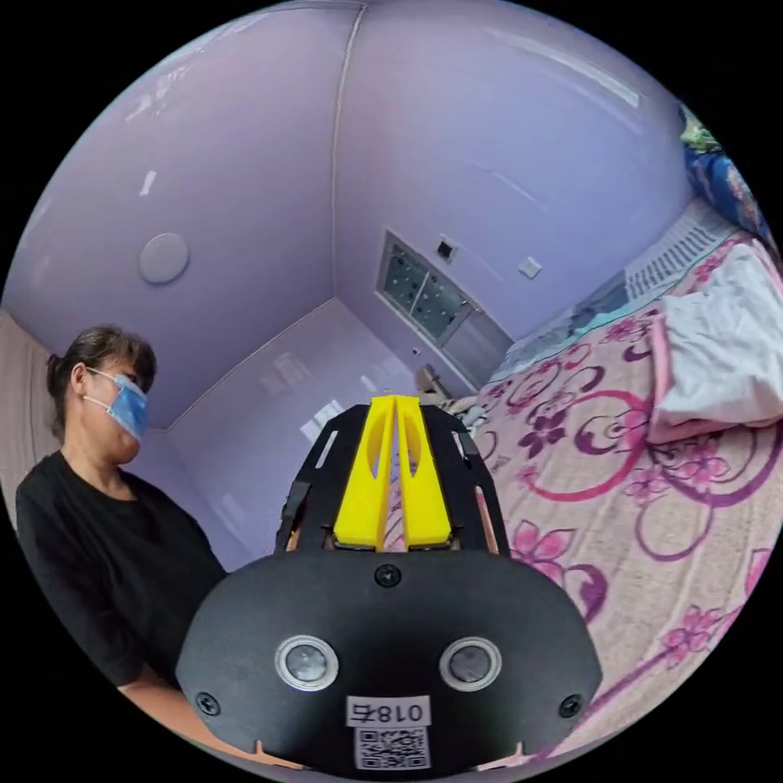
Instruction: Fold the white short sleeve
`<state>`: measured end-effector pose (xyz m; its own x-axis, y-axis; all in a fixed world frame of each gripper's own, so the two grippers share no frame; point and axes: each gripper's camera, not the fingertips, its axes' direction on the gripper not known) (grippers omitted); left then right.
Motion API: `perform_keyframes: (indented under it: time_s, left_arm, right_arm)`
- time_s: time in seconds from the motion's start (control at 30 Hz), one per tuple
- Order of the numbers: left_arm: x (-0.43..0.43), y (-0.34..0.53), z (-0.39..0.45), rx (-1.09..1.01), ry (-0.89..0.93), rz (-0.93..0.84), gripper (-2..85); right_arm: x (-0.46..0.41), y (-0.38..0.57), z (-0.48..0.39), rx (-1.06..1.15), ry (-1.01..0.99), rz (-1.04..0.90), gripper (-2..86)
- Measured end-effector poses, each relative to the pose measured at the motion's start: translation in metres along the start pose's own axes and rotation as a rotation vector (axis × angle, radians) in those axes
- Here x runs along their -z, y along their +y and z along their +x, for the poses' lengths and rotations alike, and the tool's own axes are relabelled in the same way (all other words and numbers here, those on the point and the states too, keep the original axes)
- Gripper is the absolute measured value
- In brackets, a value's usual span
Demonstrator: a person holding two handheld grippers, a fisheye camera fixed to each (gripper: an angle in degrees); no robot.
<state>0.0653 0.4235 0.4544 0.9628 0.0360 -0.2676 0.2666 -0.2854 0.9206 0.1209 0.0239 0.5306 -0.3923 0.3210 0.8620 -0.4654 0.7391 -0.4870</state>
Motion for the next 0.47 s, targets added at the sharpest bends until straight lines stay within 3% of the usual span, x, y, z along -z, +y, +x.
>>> perform_keyframes:
  time_s: [0.23,0.47]
  left_arm:
    - [0.128,0.002,-0.083,0.026,0.011,0.164,-0.9]
    - [0.189,-0.006,-0.123,0.021,-0.027,0.119,-1.0]
  right_arm:
    - [-0.192,0.044,-0.045,0.054,0.014,-0.302,2.2]
    - [-0.355,0.084,0.003,-0.064,0.235,-0.481,8.4]
